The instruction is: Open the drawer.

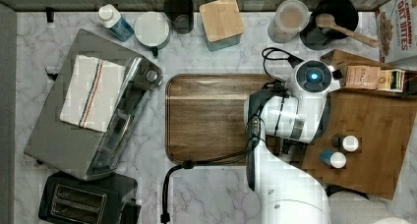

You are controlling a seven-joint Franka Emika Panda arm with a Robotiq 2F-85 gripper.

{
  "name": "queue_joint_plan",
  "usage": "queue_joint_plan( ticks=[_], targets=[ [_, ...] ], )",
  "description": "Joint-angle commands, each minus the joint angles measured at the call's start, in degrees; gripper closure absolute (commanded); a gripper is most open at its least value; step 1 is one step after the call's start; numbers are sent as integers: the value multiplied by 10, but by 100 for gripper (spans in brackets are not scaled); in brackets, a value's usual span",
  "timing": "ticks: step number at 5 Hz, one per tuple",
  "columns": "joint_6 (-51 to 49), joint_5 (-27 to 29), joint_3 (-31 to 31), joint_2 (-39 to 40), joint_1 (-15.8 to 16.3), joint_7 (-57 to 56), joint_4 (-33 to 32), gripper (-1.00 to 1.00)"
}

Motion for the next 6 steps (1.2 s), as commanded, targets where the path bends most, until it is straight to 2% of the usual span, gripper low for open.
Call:
queue_joint_plan(
  ticks=[1,2,3,4,6],
  targets=[
    [3,25,18,32,-23,-22,35,-100],
    [-3,26,20,0,12,38,17,-100],
    [16,45,51,6,11,-18,20,-100],
    [42,36,72,16,39,-27,36,-100],
    [-7,19,109,35,121,78,110,-100]
  ],
)
